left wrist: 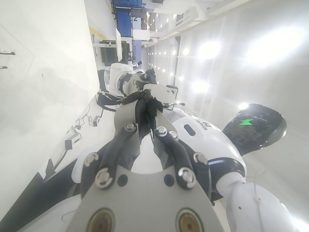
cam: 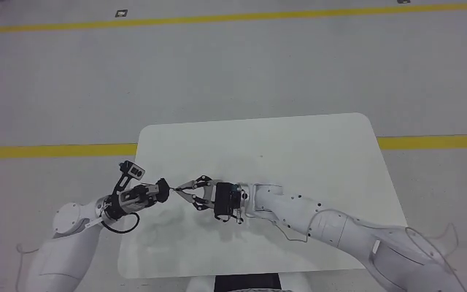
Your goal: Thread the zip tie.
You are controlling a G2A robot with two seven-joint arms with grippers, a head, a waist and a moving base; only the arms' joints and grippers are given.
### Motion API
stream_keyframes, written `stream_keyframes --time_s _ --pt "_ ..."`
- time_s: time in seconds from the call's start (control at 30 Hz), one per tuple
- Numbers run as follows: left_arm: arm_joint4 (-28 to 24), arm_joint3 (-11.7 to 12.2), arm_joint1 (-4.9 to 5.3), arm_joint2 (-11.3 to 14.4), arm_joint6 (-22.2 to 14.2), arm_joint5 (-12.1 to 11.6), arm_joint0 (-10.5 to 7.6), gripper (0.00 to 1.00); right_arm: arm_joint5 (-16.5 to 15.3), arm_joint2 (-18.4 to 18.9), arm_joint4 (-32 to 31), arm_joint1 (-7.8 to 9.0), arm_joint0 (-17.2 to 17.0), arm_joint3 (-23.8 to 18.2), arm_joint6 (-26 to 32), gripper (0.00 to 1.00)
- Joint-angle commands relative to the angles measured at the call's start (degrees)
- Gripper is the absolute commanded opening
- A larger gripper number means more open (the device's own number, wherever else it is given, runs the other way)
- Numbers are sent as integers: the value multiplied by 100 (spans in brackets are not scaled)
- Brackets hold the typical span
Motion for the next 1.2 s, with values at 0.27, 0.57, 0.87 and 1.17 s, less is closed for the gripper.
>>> stream_keyframes --time_s 0.27,0.57,0.87,1.17 --pt "-69 25 47 55 0 -50 -11 0 0 51 -50 -32 -19 60 -41 0" --pt "-129 50 76 97 0 -81 -35 0 0 116 -80 -57 -78 98 -58 0" --pt "-160 72 94 108 0 -94 -47 0 0 122 -80 -79 -101 153 -28 0" --pt "-165 38 112 141 0 -98 -37 0 0 100 -92 -92 -95 176 -21 0"
